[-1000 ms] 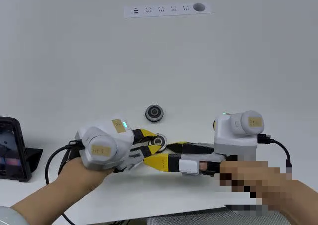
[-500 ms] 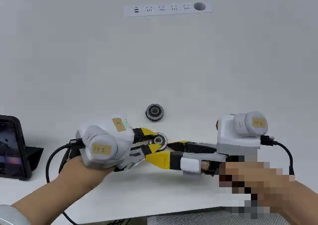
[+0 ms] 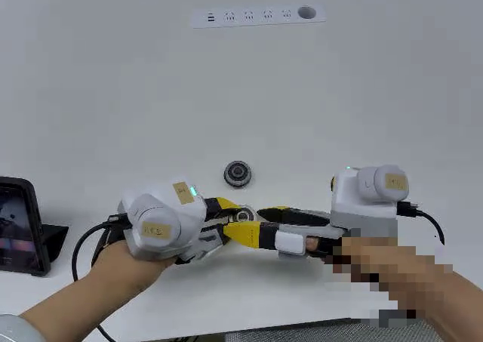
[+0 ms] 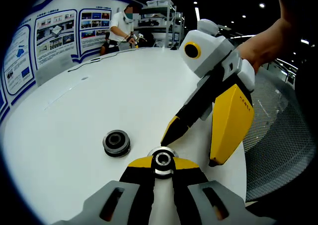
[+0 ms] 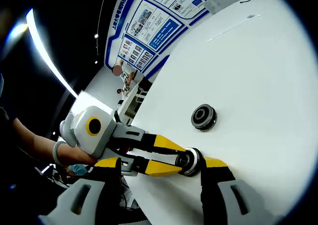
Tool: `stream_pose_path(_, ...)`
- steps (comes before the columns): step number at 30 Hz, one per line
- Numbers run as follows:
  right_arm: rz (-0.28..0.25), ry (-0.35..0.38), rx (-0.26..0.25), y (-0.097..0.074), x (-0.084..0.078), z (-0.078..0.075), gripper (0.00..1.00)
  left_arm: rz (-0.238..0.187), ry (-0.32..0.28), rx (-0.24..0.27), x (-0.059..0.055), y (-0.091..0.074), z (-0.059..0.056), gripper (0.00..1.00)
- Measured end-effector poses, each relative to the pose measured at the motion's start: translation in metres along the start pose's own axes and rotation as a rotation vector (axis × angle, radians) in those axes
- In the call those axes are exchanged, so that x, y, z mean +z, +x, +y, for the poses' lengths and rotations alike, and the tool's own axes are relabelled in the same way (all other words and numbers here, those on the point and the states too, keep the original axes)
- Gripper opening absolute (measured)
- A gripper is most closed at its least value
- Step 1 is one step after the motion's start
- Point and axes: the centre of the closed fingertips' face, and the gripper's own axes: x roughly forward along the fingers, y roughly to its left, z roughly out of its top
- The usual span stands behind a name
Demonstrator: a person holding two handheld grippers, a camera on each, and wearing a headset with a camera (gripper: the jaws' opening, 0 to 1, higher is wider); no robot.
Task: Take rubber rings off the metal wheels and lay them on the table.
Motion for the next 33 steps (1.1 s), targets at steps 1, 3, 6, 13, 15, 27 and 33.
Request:
stream_pose_path(1,0.010,-0.011,0.003,0.001,0.001,0.000,0.66,0.000,0.001,0.000,0.000,0.000,0.000,0.13)
stream_pose_path(3,0.029,-0.023,0.009,0.003,0.002,0.001,0.66,-0.001,0.001,0.000,0.000,0.000,0.000,0.13)
stream_pose_path(6,0.056,-0.041,0.016,0.005,0.002,0.000,0.66,-0.002,0.000,0.000,0.000,0.000,0.000,0.13)
stream_pose_path(13,0.122,-0.063,0.029,0.007,-0.002,0.000,0.67,-0.003,0.002,-0.002,0.000,0.000,0.000,0.13)
stream_pose_path(15,0.139,-0.065,0.034,0.007,-0.003,0.000,0.67,-0.003,0.002,-0.002,0.000,0.000,0.000,0.13)
stream_pose_path(27,0.233,-0.101,0.047,0.009,-0.007,0.001,0.69,-0.004,0.006,-0.005,0.000,-0.001,0.000,0.13)
stream_pose_path(33,0.285,-0.134,0.062,0.008,-0.008,0.003,0.69,-0.006,0.006,-0.005,0.001,-0.001,0.000,0.13)
